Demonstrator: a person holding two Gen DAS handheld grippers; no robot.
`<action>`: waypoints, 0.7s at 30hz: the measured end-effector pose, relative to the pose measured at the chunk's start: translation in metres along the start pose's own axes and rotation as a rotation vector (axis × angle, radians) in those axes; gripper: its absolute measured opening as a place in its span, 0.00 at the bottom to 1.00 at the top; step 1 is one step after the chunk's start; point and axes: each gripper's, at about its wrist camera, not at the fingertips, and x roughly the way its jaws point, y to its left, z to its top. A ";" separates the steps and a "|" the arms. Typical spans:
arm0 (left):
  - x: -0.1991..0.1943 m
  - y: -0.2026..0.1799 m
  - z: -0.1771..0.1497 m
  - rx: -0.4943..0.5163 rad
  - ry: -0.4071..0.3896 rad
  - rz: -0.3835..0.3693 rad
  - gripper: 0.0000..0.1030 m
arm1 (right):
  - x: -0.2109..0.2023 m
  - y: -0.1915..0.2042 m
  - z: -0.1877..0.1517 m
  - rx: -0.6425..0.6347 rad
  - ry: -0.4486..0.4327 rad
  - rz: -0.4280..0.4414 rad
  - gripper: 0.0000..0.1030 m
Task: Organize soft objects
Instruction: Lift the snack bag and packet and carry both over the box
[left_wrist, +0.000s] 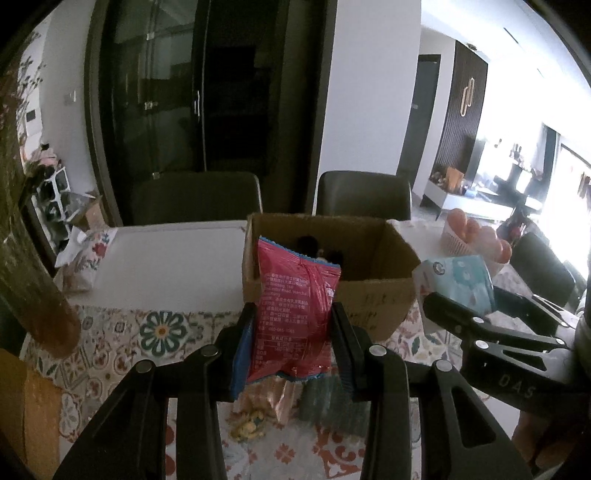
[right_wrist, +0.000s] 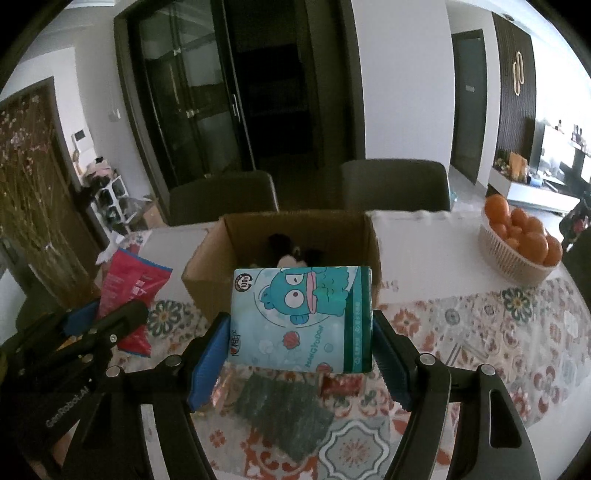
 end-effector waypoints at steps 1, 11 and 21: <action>0.001 -0.001 0.004 0.002 -0.004 -0.005 0.38 | 0.000 0.001 0.003 -0.002 -0.007 0.001 0.72; 0.017 -0.006 0.036 0.013 -0.015 -0.008 0.38 | 0.012 -0.004 0.040 -0.019 -0.043 0.015 0.72; 0.047 -0.009 0.064 0.019 0.017 -0.023 0.38 | 0.046 -0.016 0.073 -0.014 0.003 0.033 0.72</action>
